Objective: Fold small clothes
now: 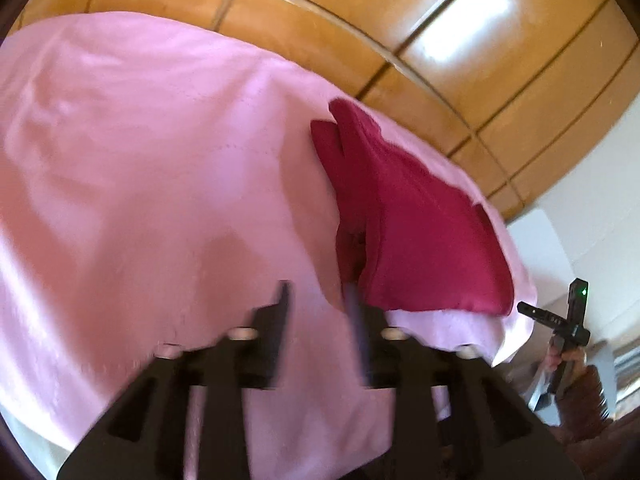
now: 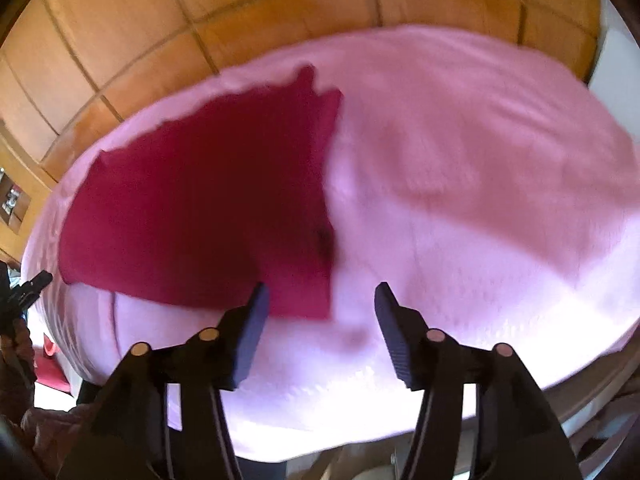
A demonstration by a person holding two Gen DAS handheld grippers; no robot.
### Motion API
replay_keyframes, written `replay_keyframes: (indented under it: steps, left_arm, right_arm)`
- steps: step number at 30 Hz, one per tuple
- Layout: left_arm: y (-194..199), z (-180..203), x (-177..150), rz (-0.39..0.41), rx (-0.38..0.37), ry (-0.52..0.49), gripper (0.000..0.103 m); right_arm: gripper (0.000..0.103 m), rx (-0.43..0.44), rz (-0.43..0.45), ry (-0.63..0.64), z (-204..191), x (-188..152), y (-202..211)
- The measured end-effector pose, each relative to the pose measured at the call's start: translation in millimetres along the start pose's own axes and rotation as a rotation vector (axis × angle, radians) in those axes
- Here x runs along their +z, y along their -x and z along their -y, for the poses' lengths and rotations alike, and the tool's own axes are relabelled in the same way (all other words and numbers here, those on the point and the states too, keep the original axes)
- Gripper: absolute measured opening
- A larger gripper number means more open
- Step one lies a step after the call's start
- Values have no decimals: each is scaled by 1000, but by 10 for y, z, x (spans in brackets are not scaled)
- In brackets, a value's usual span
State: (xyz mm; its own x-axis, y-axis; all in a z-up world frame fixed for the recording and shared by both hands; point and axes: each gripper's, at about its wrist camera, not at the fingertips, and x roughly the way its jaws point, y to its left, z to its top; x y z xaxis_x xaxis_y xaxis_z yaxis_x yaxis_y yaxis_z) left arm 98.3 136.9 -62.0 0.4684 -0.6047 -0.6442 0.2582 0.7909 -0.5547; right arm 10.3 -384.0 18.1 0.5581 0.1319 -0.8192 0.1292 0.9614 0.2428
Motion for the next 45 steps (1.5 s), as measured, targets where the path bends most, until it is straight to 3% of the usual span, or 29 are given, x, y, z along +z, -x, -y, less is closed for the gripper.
replay_keyframes:
  steps: [2,5,8,9,10,11,14,17,22,24,28,35,36,37,38,39,41,42,45]
  left_arm:
    - [-9,65,2,4,-49,5,53]
    - [-109,265,9,-3,-49,-62,54]
    - [-343,393,42,-21,-33,-100,53]
    - [-399,421,38,-33,-38,-108,45]
    - [-481,474,39,-59,-37,-134,15]
    - [-560,558,17,-80,30,-192,7]
    - [-552,572,-69,-97,78,-251,6]
    - [-464,372,-152,-111,53,-181,6]
    - [-342,308,-84,-89,54,-112,6]
    - [-248,310,62,-41,20,-77,10]
    - [-266,426,370,8,24,-64,50]
    - [-842,582,890,-29,76,-43,53]
    - [-946,562,950,-42,76,-18,52]
    - [-1003,561,989,-45,81,-7,41]
    - [-1054,566,1028,-44,93,-5,18]
    - [-1090,591,1045,-42,107,-20,11]
    - [-1076,646,1028,-3,190,-54,7]
    - [-1119,680,989,-2,274,-84,7]
    - [-1308,564,881,-49,375,-72,7]
  right_arm:
    - [72,26,27,45,-247,119,-37]
    - [78,88,48,80,-556,272,-180]
    - [79,93,56,123,-858,408,-406]
    - [79,91,59,126,-901,446,-459]
    - [79,83,63,122,-936,502,-536]
    - [79,63,64,127,-927,526,-593]
    - [79,-52,5,120,-733,483,-823]
    - [79,11,32,75,-439,347,-895]
    - [82,-14,49,86,-484,330,-862]
    - [84,-17,46,81,-476,338,-842]
    - [88,-16,45,74,-578,364,-745]
    - [90,-10,114,79,-717,571,-589]
    - [91,-11,123,78,-732,611,-582]
    - [91,-13,129,76,-739,658,-585]
    - [91,-21,136,75,-750,713,-609]
    - [91,-29,141,75,-753,759,-637]
    - [91,-57,146,67,-731,850,-735]
    - [91,-74,140,59,-710,873,-797]
    - [93,-139,49,14,-530,899,-1200]
